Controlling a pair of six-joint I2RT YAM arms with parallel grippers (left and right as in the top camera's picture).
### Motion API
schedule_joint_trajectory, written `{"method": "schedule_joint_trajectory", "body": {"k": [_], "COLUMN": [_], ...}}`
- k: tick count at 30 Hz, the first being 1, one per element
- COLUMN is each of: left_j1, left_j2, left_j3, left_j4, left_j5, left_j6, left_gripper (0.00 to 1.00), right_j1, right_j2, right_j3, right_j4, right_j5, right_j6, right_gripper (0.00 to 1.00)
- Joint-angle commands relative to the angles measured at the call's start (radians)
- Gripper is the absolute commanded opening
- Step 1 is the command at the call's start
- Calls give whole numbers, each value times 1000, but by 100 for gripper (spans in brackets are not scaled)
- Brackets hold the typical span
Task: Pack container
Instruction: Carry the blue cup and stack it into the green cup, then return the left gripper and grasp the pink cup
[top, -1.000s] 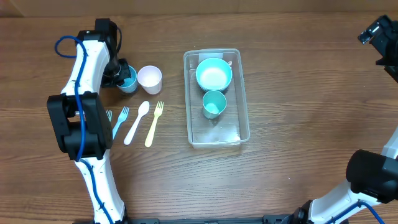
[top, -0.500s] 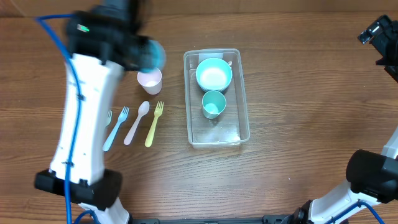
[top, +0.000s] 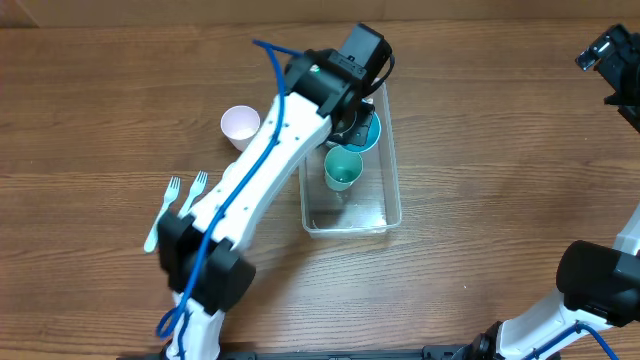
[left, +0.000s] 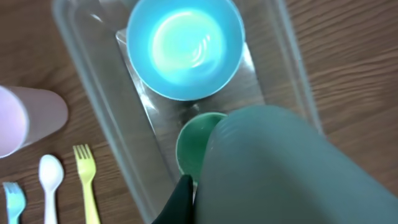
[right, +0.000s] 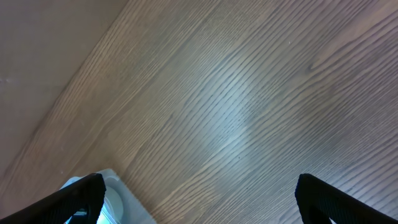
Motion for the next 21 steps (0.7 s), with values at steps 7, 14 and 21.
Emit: {"method": "schedule_joint_trajectory", "body": {"k": [7, 14, 21], "left_j1": [4, 4, 4], "left_j2": [177, 176, 176], "left_j3": [-6, -5, -2], "left_j4": [-42, -106, -104], "left_j5": [3, -26, -26], "left_j6": [-65, -119, -118], "left_gripper": [4, 4, 31], "right_j1": [2, 2, 2], "right_j2": [-14, -14, -14], "right_j3": [5, 5, 5], "right_j4": [5, 5, 5], "right_j5": [6, 6, 6], "right_j6": [5, 5, 5], "right_gripper": [100, 100, 100]}}
